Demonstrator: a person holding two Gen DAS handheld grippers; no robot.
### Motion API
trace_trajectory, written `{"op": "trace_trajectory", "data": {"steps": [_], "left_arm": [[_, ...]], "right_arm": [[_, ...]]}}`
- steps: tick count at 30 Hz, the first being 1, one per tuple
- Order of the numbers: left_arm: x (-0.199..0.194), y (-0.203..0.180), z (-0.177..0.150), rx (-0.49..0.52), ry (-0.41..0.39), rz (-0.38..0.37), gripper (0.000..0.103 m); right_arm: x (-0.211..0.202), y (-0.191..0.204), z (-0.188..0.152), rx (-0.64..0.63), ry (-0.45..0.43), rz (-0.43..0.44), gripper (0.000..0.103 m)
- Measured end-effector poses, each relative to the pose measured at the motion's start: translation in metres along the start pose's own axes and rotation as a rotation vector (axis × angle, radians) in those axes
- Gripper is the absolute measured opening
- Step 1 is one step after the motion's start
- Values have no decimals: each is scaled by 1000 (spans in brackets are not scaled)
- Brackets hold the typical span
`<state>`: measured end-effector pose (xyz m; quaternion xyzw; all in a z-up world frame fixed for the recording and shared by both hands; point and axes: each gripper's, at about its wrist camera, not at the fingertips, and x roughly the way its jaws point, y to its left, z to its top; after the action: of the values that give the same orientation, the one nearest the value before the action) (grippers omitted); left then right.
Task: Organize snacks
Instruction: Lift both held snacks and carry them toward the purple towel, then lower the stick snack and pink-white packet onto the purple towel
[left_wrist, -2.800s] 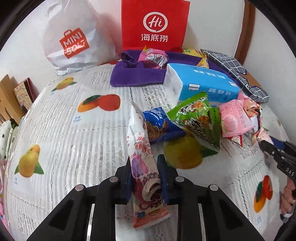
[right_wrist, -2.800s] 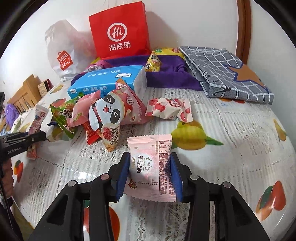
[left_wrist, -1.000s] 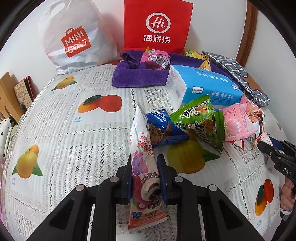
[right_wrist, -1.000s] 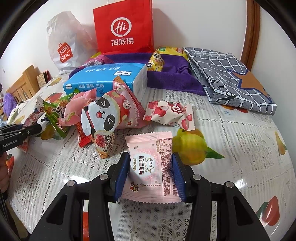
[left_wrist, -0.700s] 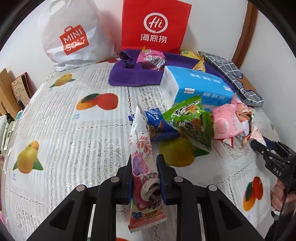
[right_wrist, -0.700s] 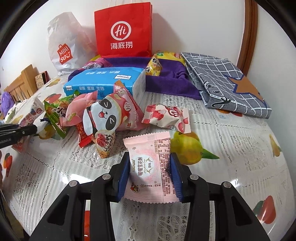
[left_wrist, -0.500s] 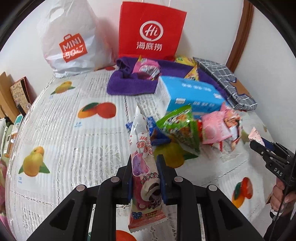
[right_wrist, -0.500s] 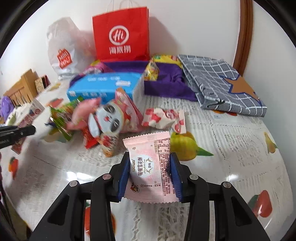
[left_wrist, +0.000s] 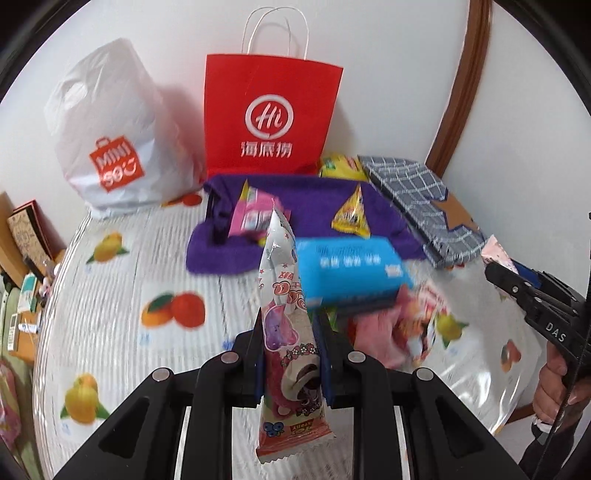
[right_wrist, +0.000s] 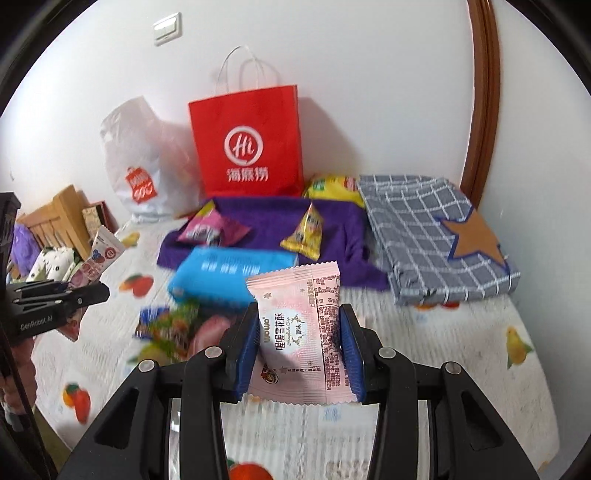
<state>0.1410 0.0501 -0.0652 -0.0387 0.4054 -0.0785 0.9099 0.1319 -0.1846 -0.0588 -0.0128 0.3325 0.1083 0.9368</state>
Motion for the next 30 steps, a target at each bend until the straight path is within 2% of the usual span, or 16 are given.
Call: {"op": "trace_trajectory", "data": {"steps": [11, 18, 24, 30], "left_arm": [[21, 12, 80, -55, -18, -2, 21], [49, 17, 129, -75, -32, -17, 21], [83, 21, 156, -82, -21, -17, 21], [117, 30, 164, -101, 7, -13, 21]], "right_arm": [[51, -12, 85, 29, -4, 18, 41], [91, -14, 135, 33, -8, 26, 41], [126, -18, 162, 39, 8, 28, 41], [161, -21, 177, 36, 36, 28, 41]]}}
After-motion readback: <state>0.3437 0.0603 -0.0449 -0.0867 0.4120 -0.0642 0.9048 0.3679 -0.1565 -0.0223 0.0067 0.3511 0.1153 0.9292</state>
